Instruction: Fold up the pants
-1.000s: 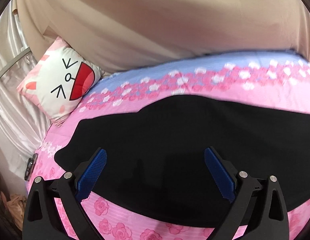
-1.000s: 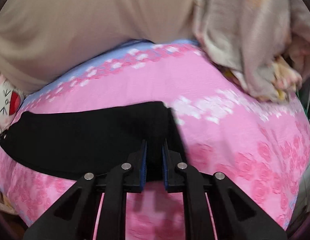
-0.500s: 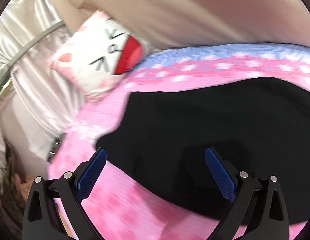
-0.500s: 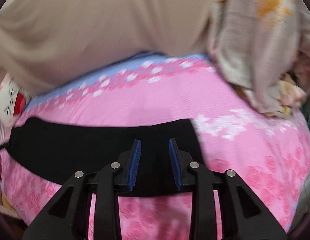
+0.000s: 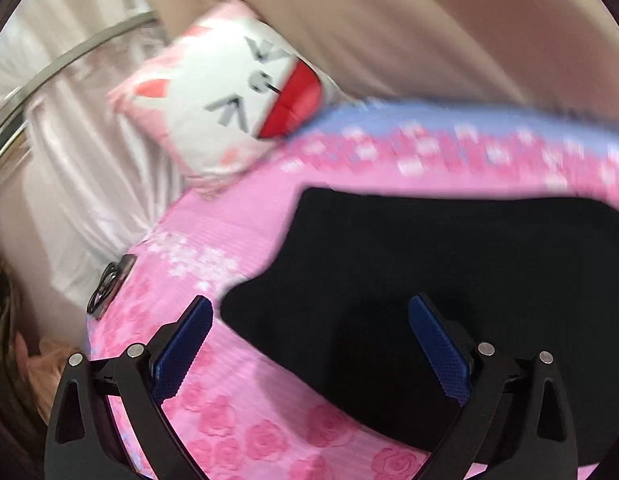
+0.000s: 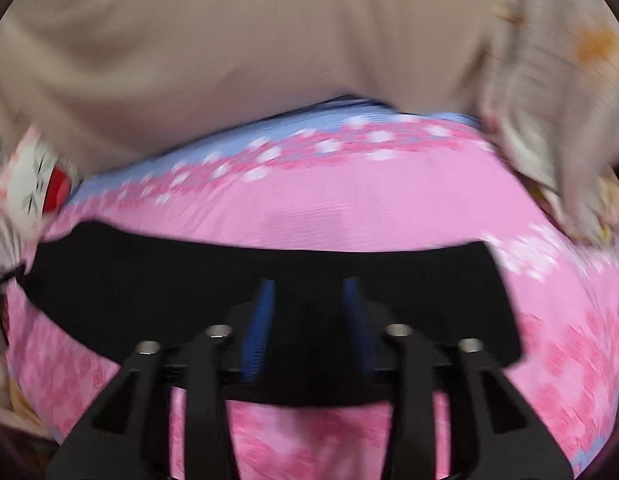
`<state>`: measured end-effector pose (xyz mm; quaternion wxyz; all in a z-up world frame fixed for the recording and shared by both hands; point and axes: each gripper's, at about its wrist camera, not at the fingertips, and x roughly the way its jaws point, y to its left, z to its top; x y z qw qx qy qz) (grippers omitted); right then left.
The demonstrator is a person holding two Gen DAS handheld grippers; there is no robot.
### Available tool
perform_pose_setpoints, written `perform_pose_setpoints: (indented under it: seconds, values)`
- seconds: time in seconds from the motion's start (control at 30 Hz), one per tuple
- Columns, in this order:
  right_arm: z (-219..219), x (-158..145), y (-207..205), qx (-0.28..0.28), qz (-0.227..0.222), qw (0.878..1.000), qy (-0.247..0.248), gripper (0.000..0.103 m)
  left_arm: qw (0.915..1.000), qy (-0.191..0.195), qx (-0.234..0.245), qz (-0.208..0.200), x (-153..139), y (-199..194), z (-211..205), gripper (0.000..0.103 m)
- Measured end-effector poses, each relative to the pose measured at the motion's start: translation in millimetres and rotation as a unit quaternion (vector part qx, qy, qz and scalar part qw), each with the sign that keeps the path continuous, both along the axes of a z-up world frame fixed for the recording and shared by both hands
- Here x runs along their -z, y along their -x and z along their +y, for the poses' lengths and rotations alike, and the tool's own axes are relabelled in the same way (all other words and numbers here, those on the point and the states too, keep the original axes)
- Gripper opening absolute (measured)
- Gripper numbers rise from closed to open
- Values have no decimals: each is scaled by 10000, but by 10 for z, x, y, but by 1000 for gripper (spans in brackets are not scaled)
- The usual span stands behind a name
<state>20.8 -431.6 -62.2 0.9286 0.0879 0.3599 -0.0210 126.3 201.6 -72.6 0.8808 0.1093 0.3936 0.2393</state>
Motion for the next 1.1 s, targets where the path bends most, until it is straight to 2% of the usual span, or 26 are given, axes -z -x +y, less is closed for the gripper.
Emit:
perform_pose_setpoints:
  seconds: [0.07,0.13,0.2,0.27,0.37,0.43,0.5,0.6,0.67,0.73,0.77,0.8,0.87,0.93,1.0,1.03,1.07,1.1]
  values:
    - [-94,148,1,373,185,9991,-80,52,9985,-222,-83,499,362,-44,28,98]
    - [-281,157,218,858,81,9954,-409,52,9997,-172,-50,140,346,118,39,98]
    - [-526,137,531,1505,-67,9870,-565,52,9990,-396,-78,173,250,238,18,98]
    - [-804,200,805,2031,-92,9753,-858,53,9988,-468,-71,-117,107,318,-8,98]
    - [-1162,378,962,2494,-59,9579,-1422,54,9985,-131,204,-495,-118,314,-166,98]
    - [-1290,479,958,2546,4,9533,-1623,56,9967,163,508,-614,-194,289,-361,98]
    - [-1346,573,891,2517,84,9525,-1710,60,9946,386,790,-551,-185,286,-581,98]
    - [-1376,598,837,2468,-165,9530,-1751,62,9902,735,1137,-330,-87,336,-884,98]
    - [-1417,628,766,2405,-271,9505,-1948,61,9883,776,1294,-218,-17,365,-1001,98]
    - [-1450,644,717,2466,-246,9474,-2027,44,9881,702,1359,-136,45,396,-1116,98]
    - [-1474,686,679,2343,-247,9448,-2279,22,9877,706,1394,-109,61,400,-1126,98]
    - [-1492,749,651,2228,-263,9375,-2661,17,9875,721,1400,-97,64,406,-1149,98]
    - [-1493,742,668,2280,-381,9324,-2778,16,9877,739,1372,-91,55,416,-1178,98]
    - [-1548,613,834,2293,-922,9158,-3165,15,9885,719,1328,-100,36,442,-1175,98]
    - [-1568,479,982,2246,-1278,9086,-3282,15,9899,662,1251,-116,9,459,-1117,98]
    - [-1562,438,1018,2232,-1317,9124,-3169,15,9904,652,1214,-125,8,467,-1083,98]
    - [-1572,483,1018,2317,-1165,9180,-2999,15,9910,658,1165,-101,32,470,-1033,98]
    - [-1593,641,967,2414,-860,9184,-3014,15,9915,666,1117,-52,68,454,-987,98]
